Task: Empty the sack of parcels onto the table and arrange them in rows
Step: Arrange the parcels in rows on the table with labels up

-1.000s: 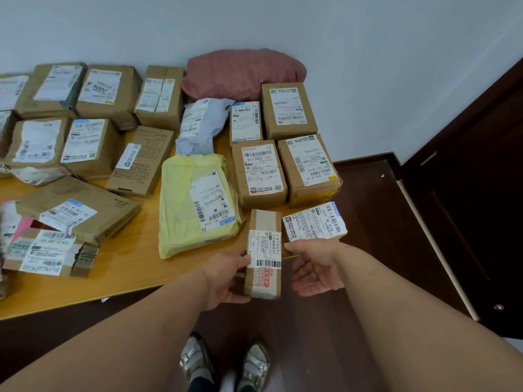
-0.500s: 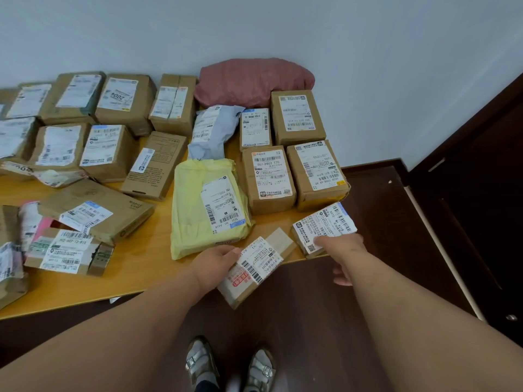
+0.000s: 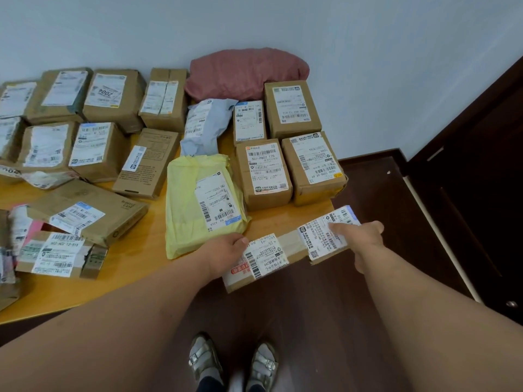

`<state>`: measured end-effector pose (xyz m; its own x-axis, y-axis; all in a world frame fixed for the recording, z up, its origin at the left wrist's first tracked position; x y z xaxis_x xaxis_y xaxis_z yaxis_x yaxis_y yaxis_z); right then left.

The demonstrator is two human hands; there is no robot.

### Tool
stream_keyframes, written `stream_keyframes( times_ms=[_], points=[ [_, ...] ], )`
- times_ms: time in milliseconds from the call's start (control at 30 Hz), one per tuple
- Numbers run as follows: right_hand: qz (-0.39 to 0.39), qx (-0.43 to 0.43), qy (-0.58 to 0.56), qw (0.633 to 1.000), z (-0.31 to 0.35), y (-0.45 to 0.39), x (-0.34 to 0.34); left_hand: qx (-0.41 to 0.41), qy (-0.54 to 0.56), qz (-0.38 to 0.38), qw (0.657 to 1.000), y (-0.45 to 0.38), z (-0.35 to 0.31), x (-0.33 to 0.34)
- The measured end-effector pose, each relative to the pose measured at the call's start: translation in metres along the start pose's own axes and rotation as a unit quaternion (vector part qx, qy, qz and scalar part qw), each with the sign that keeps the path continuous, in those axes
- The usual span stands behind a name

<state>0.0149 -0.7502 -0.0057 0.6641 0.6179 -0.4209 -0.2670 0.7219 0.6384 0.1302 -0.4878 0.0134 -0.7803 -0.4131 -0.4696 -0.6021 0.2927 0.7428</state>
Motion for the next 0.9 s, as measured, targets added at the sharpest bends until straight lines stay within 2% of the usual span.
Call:
stream_keyframes(
  times_ms=[167,300,467,567,633,767,900],
  points=[
    [-0.124,-0.029,-0.032,0.991,0.008,-0.007,-0.025,0.043,-0.043,0.0,0.998,-0.005,-0.029,0.007],
    [-0.17,-0.044,-0.016,0.984,0.017,-0.013,-0.043,0.093,-0.095,-0.039,0.99,-0.014,-0.062,0.012],
    [-0.186,-0.024,-0.019,0.982,0.01,-0.021,-0.051,0.174,-0.213,-0.216,0.937,-0.014,-0.08,0.012],
    [-0.178,-0.007,-0.022,0.984,0.006,-0.02,-0.051,0.23,-0.319,-0.206,0.896,-0.007,-0.074,0.028],
    [-0.175,-0.002,-0.008,0.985,0.004,-0.019,-0.053,0.225,-0.364,-0.193,0.883,-0.012,-0.068,0.033],
    [-0.157,-0.015,-0.002,0.987,-0.006,-0.024,-0.063,0.216,-0.361,-0.21,0.883,-0.022,-0.07,0.027],
    [-0.147,-0.006,-0.003,0.989,-0.016,-0.022,-0.074,0.189,-0.333,-0.205,0.9,-0.025,-0.073,0.022]
  ],
)
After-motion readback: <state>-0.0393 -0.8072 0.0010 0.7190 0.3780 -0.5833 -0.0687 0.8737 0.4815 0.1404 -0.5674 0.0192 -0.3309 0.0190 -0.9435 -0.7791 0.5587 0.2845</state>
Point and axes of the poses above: each hand's wrist, its own y-axis away from the middle knuckle, its own x-axis out of the palm, z = x × y, the point moved 4 cm from there along -y, towards the middle knuckle, and after that the axes turned 6 degrees about -x, right-handed, at the moved point
